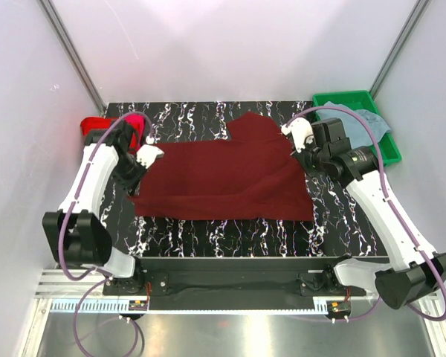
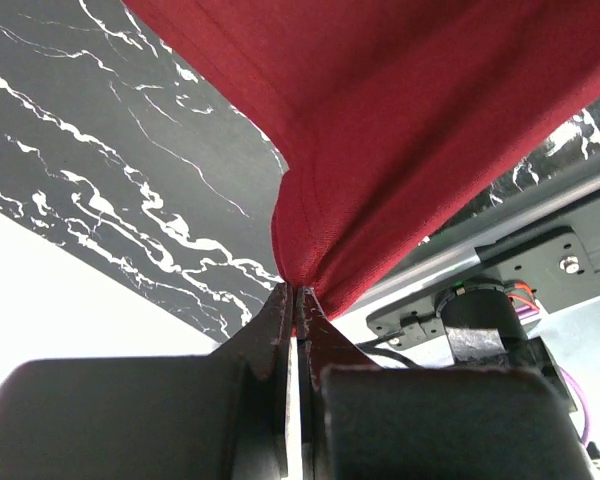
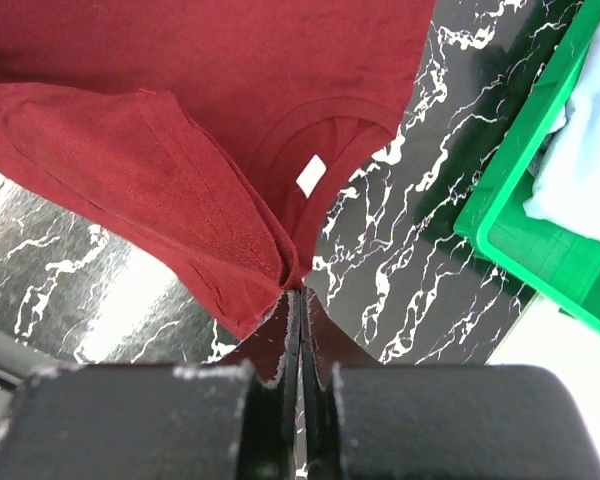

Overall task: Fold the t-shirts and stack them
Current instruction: Flatten the tshirt out

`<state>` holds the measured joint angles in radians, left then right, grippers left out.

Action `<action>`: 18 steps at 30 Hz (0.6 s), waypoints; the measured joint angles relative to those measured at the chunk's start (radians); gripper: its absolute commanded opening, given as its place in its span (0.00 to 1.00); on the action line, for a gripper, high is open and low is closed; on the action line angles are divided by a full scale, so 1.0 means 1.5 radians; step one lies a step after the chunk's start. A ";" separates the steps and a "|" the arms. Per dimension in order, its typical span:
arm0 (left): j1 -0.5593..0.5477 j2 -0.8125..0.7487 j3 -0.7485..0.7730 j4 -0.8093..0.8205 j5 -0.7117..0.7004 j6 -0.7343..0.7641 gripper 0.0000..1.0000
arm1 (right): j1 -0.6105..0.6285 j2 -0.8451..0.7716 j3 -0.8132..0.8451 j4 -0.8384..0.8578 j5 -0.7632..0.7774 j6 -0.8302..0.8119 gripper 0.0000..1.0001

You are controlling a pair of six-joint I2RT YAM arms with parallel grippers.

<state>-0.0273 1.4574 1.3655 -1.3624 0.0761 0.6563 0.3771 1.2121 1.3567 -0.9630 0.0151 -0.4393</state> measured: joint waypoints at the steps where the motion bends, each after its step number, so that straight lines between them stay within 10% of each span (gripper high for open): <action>1: 0.007 0.012 0.008 -0.001 0.005 0.000 0.00 | 0.000 0.004 -0.002 0.008 0.000 -0.001 0.00; 18: 0.050 0.132 0.081 0.005 0.051 -0.019 0.00 | -0.068 0.098 -0.011 0.093 -0.001 0.024 0.00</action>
<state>0.0479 1.6562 1.4868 -1.3548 0.1532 0.6273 0.2752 1.3594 1.3407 -0.8234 0.0135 -0.4034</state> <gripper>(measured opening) 0.012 0.010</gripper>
